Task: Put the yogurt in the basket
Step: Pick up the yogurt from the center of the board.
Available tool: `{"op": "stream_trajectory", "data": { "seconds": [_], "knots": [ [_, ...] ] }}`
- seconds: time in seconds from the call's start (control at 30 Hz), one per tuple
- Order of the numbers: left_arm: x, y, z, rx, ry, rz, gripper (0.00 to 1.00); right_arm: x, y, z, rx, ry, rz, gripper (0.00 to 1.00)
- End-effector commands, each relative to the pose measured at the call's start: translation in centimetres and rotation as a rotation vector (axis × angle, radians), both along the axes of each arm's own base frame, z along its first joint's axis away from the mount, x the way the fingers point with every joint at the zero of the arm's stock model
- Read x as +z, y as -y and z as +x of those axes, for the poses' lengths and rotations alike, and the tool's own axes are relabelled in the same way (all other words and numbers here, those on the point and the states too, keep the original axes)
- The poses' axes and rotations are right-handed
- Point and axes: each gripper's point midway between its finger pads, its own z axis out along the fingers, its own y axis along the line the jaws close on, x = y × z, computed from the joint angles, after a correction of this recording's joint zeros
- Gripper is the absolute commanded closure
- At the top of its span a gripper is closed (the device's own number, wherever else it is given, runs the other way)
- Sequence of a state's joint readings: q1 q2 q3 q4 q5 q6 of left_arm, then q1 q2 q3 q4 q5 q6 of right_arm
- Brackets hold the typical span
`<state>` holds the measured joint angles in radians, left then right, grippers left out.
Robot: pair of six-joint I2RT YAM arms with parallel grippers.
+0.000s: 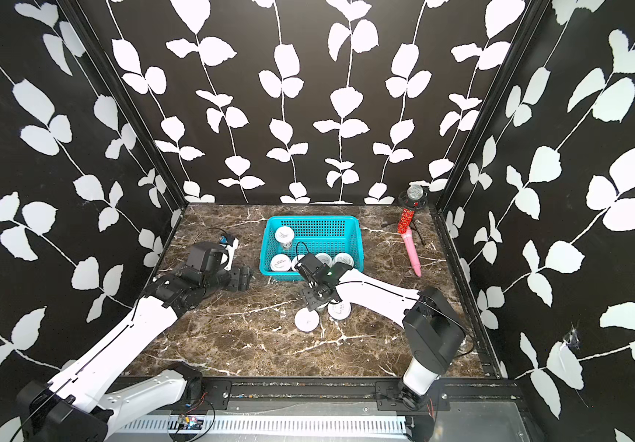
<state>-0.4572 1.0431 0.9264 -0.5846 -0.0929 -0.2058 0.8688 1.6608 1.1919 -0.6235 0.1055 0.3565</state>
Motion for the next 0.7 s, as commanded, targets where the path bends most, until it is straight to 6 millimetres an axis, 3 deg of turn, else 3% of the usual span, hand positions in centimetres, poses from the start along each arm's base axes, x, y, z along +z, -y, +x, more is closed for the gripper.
{"op": "stream_trajectory", "data": {
  "seconds": [0.0, 0.47, 0.67],
  "knots": [
    [0.0, -0.3, -0.4, -0.006, -0.003, 0.01, 0.14, 0.5, -0.8, 0.8, -0.012, 0.022, 0.014, 0.3],
    [0.0, -0.2, -0.4, -0.009, -0.004, 0.009, 0.14, -0.6, -0.5, 0.6, -0.008, -0.004, -0.021, 0.39],
    [-0.1, -0.3, -0.4, -0.005, -0.004, 0.01, 0.14, 1.0, -0.8, 0.4, 0.017, 0.016, 0.022, 0.44]
  ]
}}
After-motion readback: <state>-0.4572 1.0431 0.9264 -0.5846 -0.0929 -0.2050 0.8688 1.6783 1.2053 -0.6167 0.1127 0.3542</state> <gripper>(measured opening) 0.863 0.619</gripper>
